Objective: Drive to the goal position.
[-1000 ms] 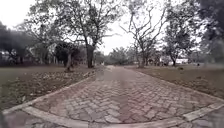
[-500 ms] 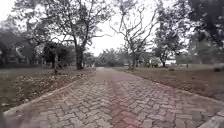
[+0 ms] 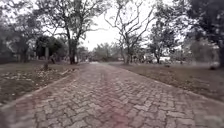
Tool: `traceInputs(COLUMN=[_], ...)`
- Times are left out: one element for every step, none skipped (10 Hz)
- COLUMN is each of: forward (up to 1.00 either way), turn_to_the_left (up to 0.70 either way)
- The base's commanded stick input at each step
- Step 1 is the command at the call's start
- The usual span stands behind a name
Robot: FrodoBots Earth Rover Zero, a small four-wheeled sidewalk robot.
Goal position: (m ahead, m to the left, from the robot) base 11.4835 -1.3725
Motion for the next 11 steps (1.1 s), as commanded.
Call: traceInputs(forward=[0.70,0.70,0.70,0.70,0.70,0.70,0.70,0.70,0.70,0.70,0.70], turn_to_the_left=[0.00,0.00,0.00,0.00,0.23,0.32,0.23,0.08,0.01,0.00,0.02])
